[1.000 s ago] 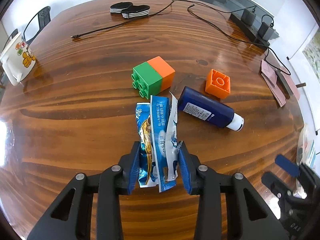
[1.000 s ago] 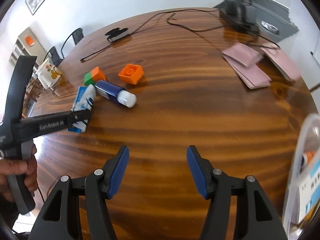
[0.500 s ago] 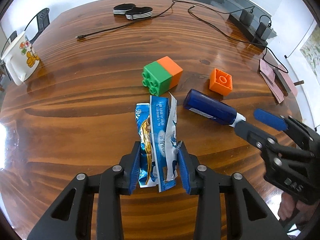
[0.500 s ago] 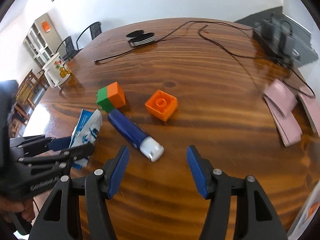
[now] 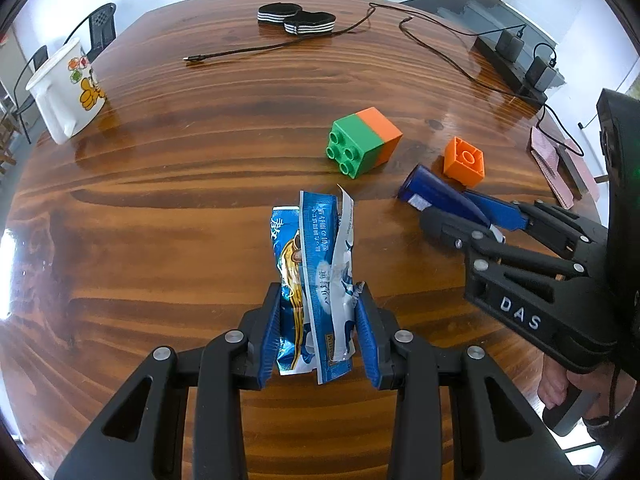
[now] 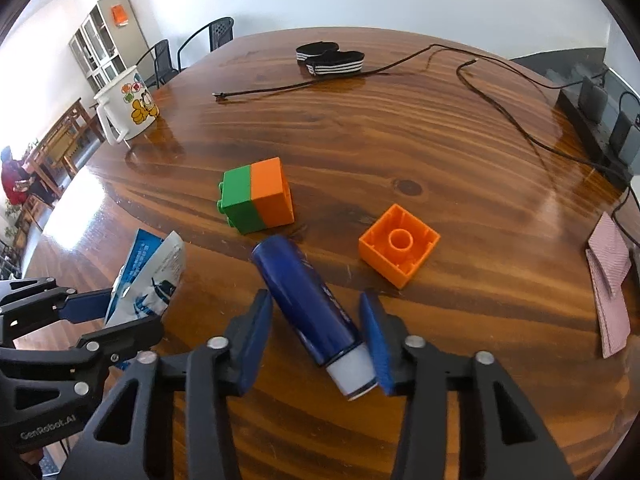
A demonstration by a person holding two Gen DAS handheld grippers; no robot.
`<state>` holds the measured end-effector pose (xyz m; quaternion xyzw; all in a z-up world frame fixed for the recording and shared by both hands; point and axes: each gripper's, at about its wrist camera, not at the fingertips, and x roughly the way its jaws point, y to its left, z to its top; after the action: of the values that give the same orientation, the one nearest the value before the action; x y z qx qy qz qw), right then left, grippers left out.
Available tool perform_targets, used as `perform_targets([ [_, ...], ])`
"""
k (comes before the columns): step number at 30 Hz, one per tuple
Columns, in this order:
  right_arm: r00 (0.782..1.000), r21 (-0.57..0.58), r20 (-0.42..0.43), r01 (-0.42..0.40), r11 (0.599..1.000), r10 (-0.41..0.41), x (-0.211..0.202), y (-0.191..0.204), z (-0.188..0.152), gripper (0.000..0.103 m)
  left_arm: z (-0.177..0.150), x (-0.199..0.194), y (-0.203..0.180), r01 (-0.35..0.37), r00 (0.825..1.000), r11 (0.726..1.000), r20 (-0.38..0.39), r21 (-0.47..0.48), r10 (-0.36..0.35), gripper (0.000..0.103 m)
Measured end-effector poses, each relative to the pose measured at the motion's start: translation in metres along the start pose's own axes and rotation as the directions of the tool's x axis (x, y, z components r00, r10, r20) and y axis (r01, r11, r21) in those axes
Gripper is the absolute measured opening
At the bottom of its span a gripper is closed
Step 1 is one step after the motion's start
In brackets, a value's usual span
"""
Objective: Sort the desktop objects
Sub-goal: 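Grasp the toothpaste packet with the left gripper while the right grasps the navy bottle, then carry the navy bottle into the bowl with the right gripper while the left carries the packet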
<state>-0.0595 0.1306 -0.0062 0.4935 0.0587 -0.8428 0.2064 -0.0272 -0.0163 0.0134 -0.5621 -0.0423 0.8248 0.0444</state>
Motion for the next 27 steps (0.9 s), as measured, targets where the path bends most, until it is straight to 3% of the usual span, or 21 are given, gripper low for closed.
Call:
perform_targets([
  [1, 1.000, -0.003, -0.003, -0.003, 1.000, 0.003, 0.000, 0.000, 0.000, 0.034, -0.001, 0.000, 0.001, 0.000, 1.000, 1.000, -0.001, -0.002, 0.000, 0.038],
  [4, 1.000, 0.003, -0.011, -0.008, 1.000, 0.008, -0.002, 0.001, -0.003, 0.029, -0.002, -0.001, 0.000, 0.000, 1.000, 1.000, -0.001, -0.007, 0.000, 0.038],
  [13, 0.996, 0.101, -0.004, -0.088, 0.991, 0.089, -0.032, -0.006, -0.027, 0.027, -0.008, -0.012, -0.009, 0.011, 1.000, 1.000, 0.011, 0.006, -0.011, 0.038],
  [27, 0.996, 0.197, 0.016, -0.092, 0.976, 0.090, -0.084, -0.032, -0.079, 0.027, -0.025, -0.033, -0.063, 0.023, 0.998, 0.995, 0.047, 0.097, -0.028, 0.038],
])
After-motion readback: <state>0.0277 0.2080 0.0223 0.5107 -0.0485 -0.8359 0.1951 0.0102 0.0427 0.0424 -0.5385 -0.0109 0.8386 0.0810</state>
